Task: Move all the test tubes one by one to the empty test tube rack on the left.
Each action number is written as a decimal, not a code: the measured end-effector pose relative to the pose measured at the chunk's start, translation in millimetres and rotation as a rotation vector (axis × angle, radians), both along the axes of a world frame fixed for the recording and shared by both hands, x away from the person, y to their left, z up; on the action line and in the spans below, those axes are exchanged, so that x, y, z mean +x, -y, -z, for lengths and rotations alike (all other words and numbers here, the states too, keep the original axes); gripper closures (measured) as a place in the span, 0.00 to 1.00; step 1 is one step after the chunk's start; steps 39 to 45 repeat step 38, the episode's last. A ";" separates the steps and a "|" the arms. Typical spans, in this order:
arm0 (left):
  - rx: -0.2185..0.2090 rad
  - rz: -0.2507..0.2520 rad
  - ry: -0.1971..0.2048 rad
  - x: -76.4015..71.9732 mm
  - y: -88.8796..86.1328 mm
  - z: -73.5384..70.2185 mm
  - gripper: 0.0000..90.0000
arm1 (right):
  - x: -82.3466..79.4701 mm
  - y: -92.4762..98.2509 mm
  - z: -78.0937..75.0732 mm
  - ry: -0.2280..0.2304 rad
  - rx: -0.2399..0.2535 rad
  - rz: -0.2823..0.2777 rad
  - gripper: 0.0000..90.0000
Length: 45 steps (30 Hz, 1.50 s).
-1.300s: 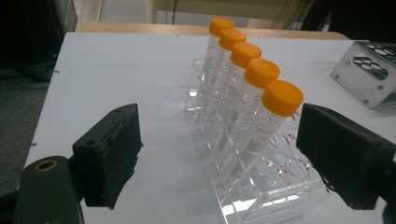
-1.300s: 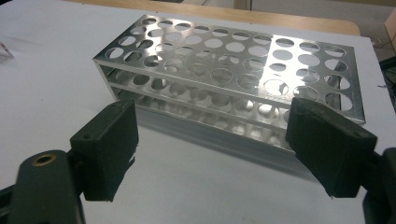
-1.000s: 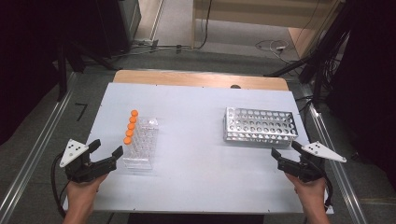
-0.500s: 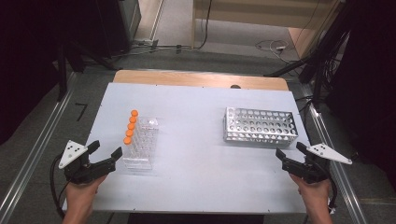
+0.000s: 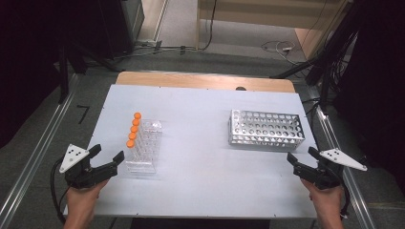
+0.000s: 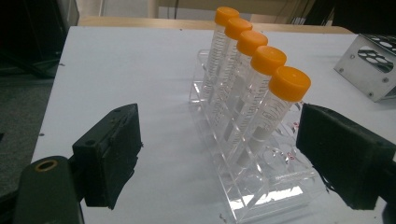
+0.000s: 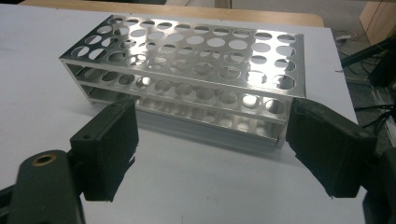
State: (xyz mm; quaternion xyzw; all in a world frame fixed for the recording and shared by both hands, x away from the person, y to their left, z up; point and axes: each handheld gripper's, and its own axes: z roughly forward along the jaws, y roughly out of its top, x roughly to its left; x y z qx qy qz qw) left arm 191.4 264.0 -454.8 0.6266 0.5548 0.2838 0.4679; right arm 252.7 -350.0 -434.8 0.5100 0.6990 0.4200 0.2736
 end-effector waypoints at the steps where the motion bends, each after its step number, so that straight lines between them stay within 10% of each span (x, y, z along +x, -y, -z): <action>1: 0.001 0.000 -0.001 0.0 -0.1 0.1 0.17 | -0.5 0.6 -0.1 -0.002 0.001 0.004 0.17; 45: 0.012 -0.030 -0.033 2.5 -7.8 6.9 0.17 | -5.4 31.9 6.2 -0.023 0.024 0.097 0.17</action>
